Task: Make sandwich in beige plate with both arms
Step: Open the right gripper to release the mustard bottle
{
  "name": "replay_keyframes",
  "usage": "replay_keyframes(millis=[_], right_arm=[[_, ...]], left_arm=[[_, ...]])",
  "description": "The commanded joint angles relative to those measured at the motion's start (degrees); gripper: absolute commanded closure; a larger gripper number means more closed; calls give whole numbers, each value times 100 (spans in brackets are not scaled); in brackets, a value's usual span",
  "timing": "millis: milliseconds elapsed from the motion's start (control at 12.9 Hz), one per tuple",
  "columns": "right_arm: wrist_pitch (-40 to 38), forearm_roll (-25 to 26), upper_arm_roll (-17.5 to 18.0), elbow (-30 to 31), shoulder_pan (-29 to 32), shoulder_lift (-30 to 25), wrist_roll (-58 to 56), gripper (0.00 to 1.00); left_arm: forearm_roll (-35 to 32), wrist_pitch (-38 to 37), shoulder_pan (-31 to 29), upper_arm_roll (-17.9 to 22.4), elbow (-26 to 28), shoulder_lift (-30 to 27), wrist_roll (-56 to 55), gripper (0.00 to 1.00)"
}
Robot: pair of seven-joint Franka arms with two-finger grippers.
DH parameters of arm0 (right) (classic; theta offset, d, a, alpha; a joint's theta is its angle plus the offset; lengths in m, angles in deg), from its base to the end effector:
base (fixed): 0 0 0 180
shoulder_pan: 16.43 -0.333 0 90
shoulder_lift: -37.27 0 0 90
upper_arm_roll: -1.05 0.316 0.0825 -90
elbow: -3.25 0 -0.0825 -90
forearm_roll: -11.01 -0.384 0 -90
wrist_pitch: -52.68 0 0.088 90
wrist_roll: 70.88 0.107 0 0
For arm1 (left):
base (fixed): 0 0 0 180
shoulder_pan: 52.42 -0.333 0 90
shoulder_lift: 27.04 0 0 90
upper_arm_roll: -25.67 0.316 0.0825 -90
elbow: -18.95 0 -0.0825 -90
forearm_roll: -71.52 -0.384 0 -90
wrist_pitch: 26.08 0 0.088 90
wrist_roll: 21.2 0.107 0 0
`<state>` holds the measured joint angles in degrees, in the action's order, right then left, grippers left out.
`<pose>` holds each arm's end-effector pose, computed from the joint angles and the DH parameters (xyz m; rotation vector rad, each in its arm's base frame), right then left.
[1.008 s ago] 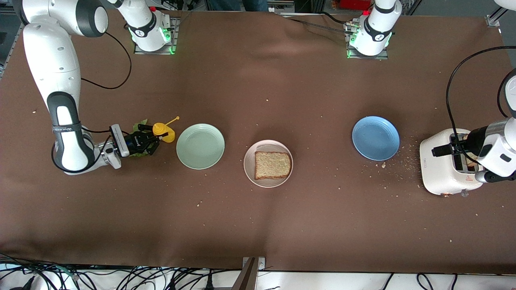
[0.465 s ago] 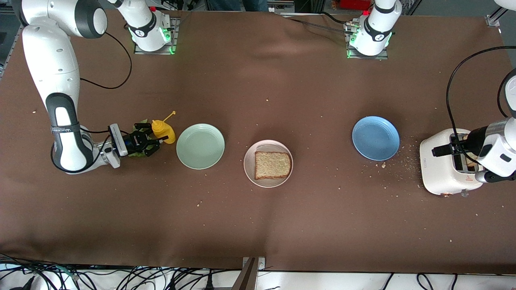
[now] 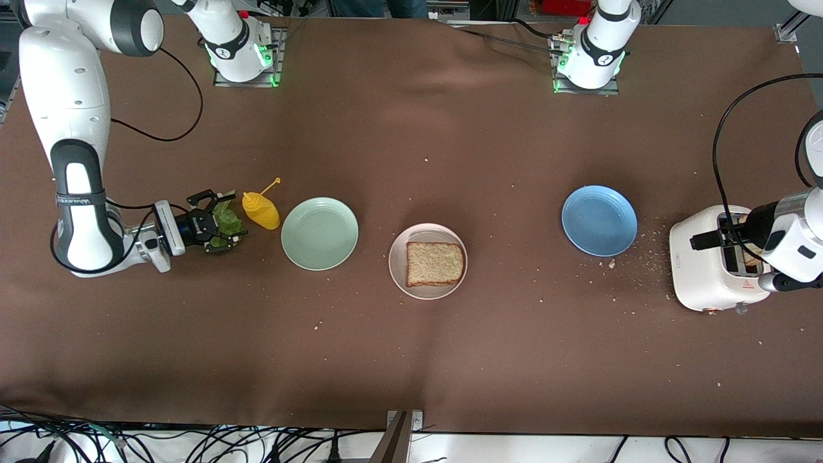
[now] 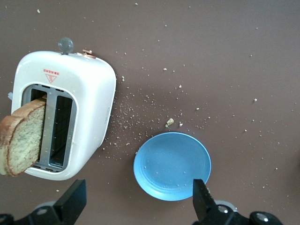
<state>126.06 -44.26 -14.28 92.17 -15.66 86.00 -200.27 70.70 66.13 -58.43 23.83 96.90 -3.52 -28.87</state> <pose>0.5996 -0.0443 0.1556 -1.3021 -1.4164 -0.4644 0.6620 0.0533 0.4747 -3.1086 -0.3222 0.2526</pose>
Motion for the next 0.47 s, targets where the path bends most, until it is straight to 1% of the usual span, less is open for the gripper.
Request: replay_keyframes(millis=[0, 233, 310, 388], right_arm=[[219, 621, -215, 20, -216, -573, 1375, 0], [729, 1228, -251, 20, -445, -926, 2879, 0], [913, 1499, -251, 20, -541, -1075, 3467, 0], [1176, 1902, -243, 28, -699, -1215, 4030, 0]], left_arm=[[-217, -28, -23, -27, 9, -67, 89, 0], [-217, -20, -23, -27, 9, -67, 89, 0], [-217, -20, -32, -18, 9, -67, 98, 0], [-304, -20, -101, -1, 18, -67, 107, 0]])
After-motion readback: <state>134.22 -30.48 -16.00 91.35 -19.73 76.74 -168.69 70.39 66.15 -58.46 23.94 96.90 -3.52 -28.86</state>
